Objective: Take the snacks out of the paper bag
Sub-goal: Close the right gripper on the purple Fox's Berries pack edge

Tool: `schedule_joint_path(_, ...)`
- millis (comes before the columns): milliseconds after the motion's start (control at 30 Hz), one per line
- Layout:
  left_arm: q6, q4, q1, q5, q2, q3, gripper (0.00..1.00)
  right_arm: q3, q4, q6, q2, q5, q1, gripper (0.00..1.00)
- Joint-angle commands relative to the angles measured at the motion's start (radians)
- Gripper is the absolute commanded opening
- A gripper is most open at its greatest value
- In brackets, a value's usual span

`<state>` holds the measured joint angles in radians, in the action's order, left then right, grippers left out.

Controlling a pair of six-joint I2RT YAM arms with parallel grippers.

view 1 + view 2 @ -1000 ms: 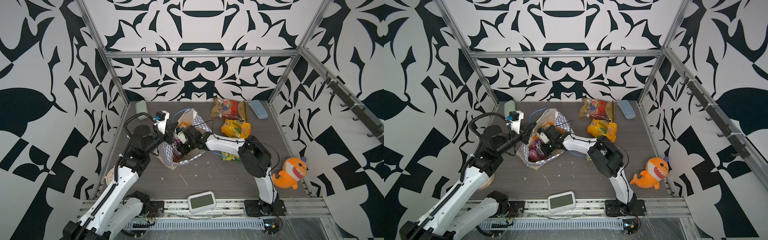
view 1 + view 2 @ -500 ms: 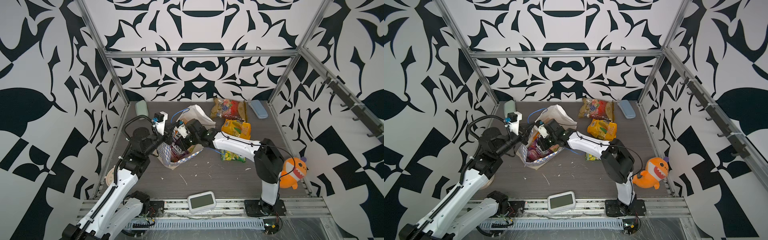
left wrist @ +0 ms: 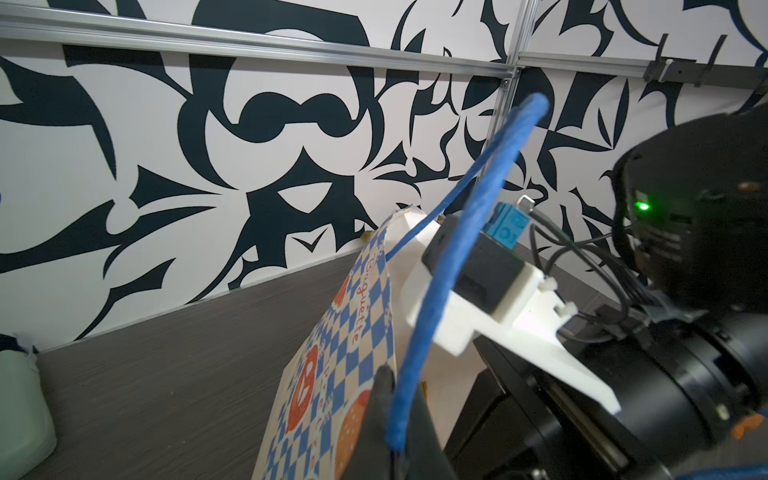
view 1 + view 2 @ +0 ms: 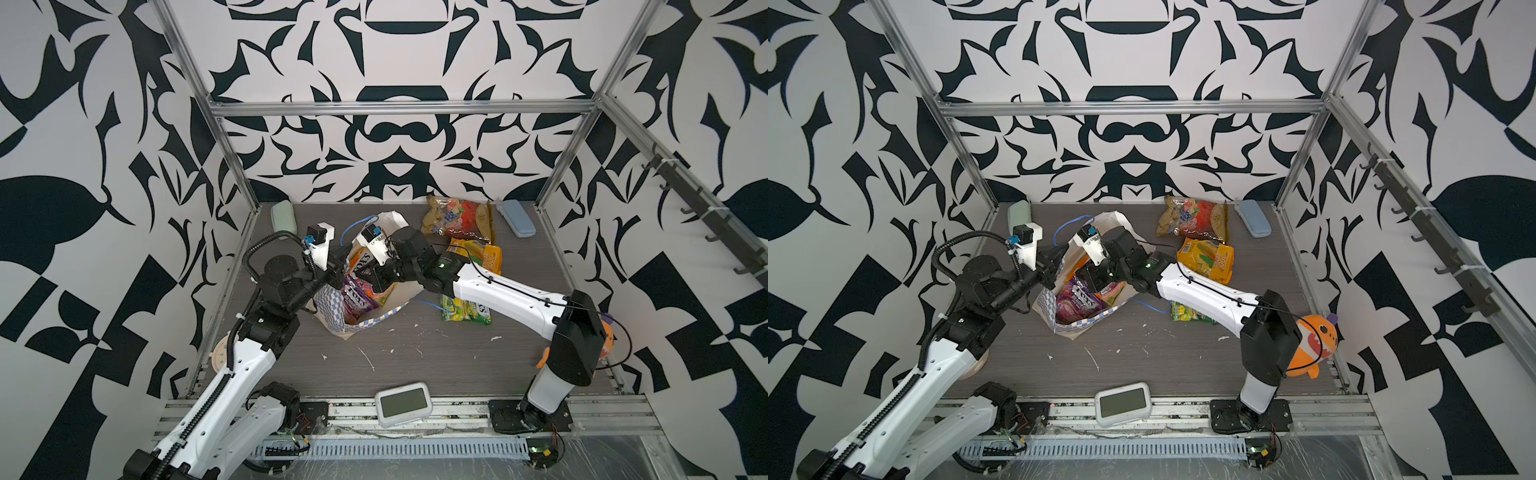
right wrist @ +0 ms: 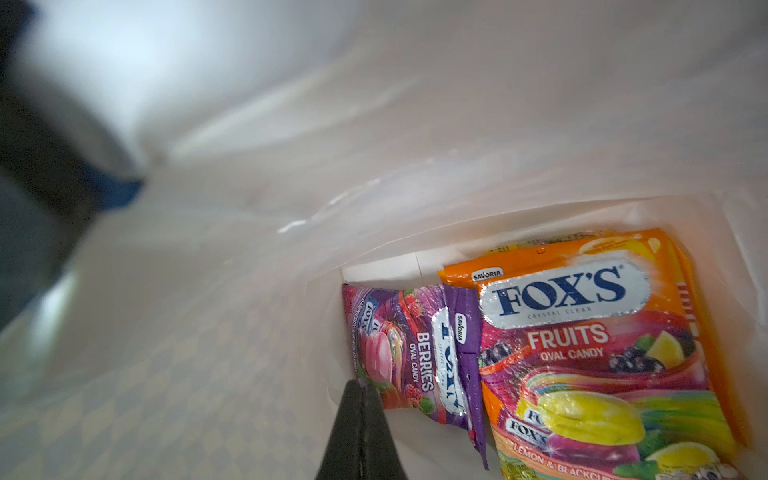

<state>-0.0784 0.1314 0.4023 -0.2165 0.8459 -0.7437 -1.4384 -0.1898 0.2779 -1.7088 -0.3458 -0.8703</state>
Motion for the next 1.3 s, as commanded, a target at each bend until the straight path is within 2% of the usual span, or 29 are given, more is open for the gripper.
schedule_joint_path(0,-0.003,0.042,0.006,-0.102,-0.013,-0.034,0.00,0.011,-0.012,-0.032,0.016,0.066,0.005,0.24)
schedule_joint_path(33,-0.005,0.045,0.007,-0.133,-0.014,-0.033,0.00,0.017,-0.022,-0.047,0.014,0.089,0.005,0.34)
schedule_joint_path(67,-0.006,0.045,0.007,-0.157,-0.015,-0.034,0.00,0.031,-0.014,-0.051,0.009,0.096,0.005,0.40)
schedule_joint_path(200,0.000,0.029,0.007,-0.214,-0.020,-0.035,0.00,0.138,0.084,-0.063,0.001,0.056,-0.005,0.56)
schedule_joint_path(267,-0.003,0.026,0.009,-0.229,-0.026,-0.035,0.00,0.210,0.149,-0.090,0.002,0.065,-0.046,0.56)
schedule_joint_path(400,-0.021,0.045,0.024,-0.280,0.000,-0.032,0.00,0.302,0.208,-0.179,-0.013,0.162,-0.171,0.56)
schedule_joint_path(533,-0.023,0.051,0.055,-0.311,0.029,-0.034,0.00,0.404,0.382,-0.152,-0.035,0.205,-0.213,0.56)
schedule_joint_path(600,-0.020,0.051,0.072,-0.326,0.034,-0.035,0.00,0.412,0.411,-0.179,-0.061,0.221,-0.236,0.56)
schedule_joint_path(733,-0.018,0.032,0.091,-0.343,0.026,-0.037,0.00,0.363,0.357,-0.238,-0.108,0.310,-0.286,0.55)
schedule_joint_path(867,-0.007,0.004,0.094,-0.346,-0.008,-0.024,0.00,0.395,0.388,-0.229,-0.046,0.379,-0.272,0.55)
schedule_joint_path(1033,-0.001,-0.007,0.094,-0.345,-0.036,-0.002,0.00,0.450,0.391,-0.136,0.083,0.285,-0.140,0.55)
schedule_joint_path(1200,0.005,-0.009,0.095,-0.356,-0.023,-0.012,0.00,0.471,0.330,-0.140,0.172,0.327,-0.059,0.55)
schedule_joint_path(1267,0.011,-0.007,0.095,-0.356,-0.017,-0.014,0.00,0.487,0.341,-0.115,0.175,0.287,-0.005,0.55)
